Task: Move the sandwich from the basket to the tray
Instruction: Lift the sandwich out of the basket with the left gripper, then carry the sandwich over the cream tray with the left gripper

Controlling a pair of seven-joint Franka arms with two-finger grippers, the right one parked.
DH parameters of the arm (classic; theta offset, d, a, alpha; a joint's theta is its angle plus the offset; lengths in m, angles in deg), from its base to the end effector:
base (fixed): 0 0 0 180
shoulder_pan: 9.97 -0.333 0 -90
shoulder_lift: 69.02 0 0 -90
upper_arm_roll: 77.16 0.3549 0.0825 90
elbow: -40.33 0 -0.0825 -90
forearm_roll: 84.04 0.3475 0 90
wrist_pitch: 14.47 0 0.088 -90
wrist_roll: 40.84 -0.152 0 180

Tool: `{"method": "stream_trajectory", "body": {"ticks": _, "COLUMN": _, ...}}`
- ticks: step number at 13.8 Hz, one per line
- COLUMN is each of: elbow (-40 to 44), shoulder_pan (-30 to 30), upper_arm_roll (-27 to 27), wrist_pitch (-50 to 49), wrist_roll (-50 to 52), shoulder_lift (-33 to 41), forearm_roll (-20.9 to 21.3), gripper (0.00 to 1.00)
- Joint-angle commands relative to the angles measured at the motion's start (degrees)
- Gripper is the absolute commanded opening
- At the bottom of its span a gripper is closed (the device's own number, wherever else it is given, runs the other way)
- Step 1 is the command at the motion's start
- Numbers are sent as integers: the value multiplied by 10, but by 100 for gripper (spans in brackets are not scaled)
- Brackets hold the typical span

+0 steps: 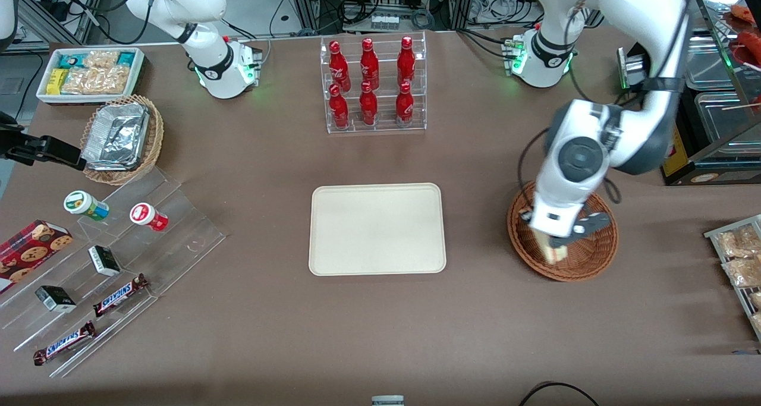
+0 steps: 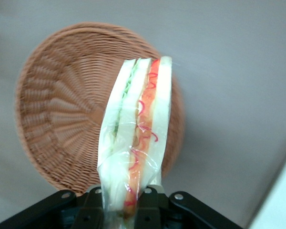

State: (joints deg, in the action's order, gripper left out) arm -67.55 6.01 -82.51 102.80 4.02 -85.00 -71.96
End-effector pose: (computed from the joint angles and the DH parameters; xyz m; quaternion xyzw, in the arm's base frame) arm 0.5510 -0.1907 0.3672 -0.9838 -0.1514 0.0045 0.0958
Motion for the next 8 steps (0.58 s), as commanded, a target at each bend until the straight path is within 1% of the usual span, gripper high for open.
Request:
{"method": "stream_trajectory", "body": {"ticks": 1, "elbow": 25, "shoulder_pan": 46, "upper_arm_roll": -5, "wrist_pitch": -6, "wrist_roll": -59, "shoulder_lift": -6, "forearm_roll": -14, "gripper": 0}}
{"method": "stream_trajectory", "body": {"ticks": 2, "elbow": 44, "shoulder_pan": 53, "upper_arm_roll": -21, "wrist_pitch": 1, "wrist_roll": -69, "shoulder_lift": -20, "forearm_roll": -40, "gripper": 0}}
{"method": "stream_trajectory", "body": {"ticks": 3, "elbow": 71, "shoulder_pan": 55, "upper_arm_roll": -40, "wrist_pitch": 5, "wrist_roll": -72, "shoulder_lift": -40, "forearm_roll": -53, "gripper": 0}}
{"method": "stream_trajectory", "body": {"ticks": 5, "elbow": 121, "shoulder_pan": 55, "upper_arm_roll": -84, "wrist_pitch": 4, "wrist_roll": -66, "shoulder_lift": -82, "forearm_roll": -56, "gripper": 0}}
{"method": "stream_trajectory", "body": {"ticks": 8, "elbow": 167, "shoulder_pan": 56, "upper_arm_roll": -125, "wrist_pitch": 9, "wrist_roll": -63, "shoulder_lift": -135, "forearm_roll": -51, "gripper": 0}}
